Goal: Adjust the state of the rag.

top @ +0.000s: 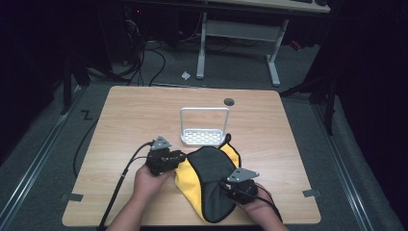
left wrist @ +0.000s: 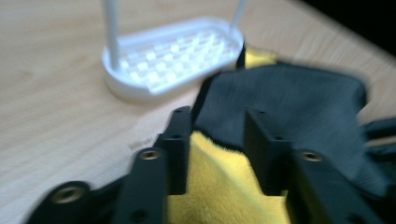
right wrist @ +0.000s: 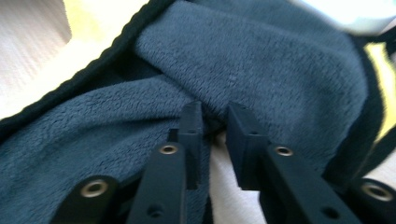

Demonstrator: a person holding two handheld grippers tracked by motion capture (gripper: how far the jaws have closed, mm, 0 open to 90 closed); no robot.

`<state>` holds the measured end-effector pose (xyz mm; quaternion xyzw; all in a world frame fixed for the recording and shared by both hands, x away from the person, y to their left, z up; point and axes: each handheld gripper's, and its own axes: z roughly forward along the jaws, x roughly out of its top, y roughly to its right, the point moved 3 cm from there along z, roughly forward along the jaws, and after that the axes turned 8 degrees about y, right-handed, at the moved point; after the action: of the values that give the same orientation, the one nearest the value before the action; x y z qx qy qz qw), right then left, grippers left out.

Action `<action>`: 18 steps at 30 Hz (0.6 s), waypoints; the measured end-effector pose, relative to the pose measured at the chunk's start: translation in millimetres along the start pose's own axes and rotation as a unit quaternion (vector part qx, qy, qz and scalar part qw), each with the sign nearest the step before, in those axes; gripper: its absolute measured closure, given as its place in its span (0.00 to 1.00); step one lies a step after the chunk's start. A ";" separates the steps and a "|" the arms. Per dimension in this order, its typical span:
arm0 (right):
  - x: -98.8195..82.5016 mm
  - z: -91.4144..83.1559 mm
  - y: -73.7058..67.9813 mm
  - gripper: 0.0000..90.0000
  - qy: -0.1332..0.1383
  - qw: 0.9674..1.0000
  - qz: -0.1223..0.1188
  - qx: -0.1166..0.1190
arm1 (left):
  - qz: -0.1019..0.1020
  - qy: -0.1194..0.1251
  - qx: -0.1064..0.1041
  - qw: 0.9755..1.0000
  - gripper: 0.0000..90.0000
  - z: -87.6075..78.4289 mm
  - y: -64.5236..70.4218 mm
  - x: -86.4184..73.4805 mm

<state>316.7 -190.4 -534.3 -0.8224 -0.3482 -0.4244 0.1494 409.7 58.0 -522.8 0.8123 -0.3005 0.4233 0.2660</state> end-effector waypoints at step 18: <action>-10.5 3.6 6.3 0.94 -0.041 0.999 -0.024 -0.020 | 0.018 -0.024 0.015 0.999 0.91 -62.7 10.4 -72.8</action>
<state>319.1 -197.6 -544.5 -0.8334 -0.3649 -0.4007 0.1079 335.6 113.1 -551.3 0.8206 -0.3149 0.4127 0.2388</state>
